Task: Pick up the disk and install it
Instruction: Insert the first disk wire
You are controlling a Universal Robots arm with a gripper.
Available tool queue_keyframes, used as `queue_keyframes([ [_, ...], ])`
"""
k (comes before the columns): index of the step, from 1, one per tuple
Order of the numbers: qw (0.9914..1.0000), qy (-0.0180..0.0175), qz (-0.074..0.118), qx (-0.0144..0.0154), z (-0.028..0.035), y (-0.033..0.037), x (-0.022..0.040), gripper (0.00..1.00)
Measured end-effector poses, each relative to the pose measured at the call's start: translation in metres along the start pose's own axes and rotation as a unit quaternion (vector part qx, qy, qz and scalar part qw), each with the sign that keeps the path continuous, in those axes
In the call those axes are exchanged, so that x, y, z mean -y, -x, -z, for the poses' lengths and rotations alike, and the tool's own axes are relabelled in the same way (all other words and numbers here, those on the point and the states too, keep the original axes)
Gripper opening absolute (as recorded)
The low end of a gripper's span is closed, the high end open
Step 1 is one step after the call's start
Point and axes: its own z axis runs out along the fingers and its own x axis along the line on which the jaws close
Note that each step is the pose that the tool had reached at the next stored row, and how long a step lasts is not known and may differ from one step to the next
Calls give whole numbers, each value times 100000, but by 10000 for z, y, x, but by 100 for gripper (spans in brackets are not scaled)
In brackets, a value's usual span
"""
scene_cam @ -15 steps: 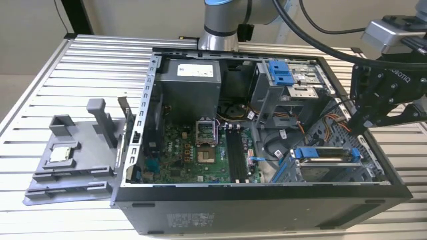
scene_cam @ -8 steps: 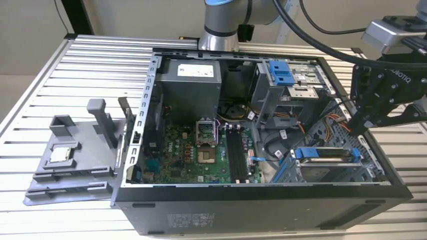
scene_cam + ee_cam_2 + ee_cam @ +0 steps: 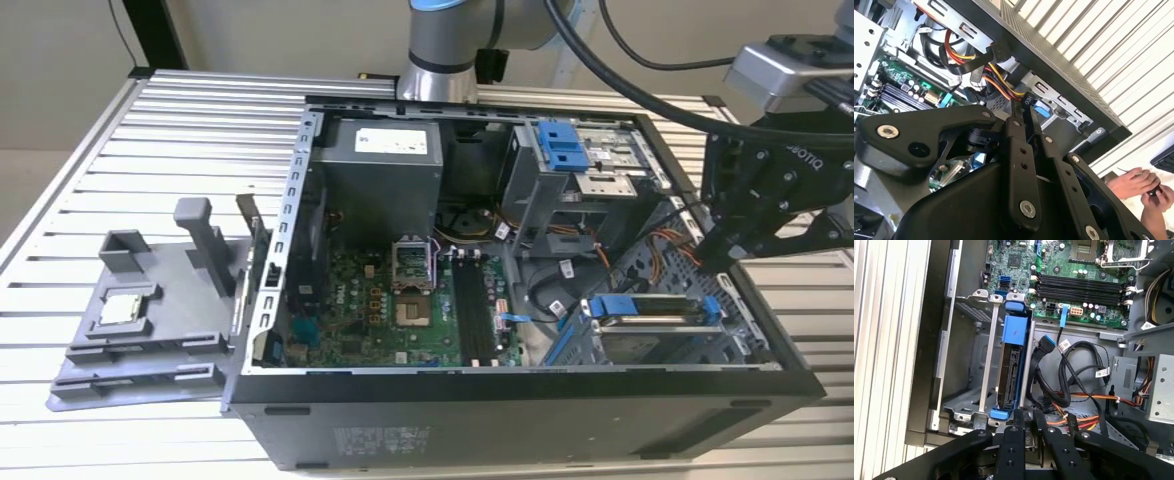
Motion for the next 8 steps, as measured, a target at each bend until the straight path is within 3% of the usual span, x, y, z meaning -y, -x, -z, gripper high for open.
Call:
queue_keyframes([
  [4, 99999, -54, 36, 448, -7, -48, -31, 0],
  [8, 99997, -98, 66, 825, -14, -71, -102, 0],
])
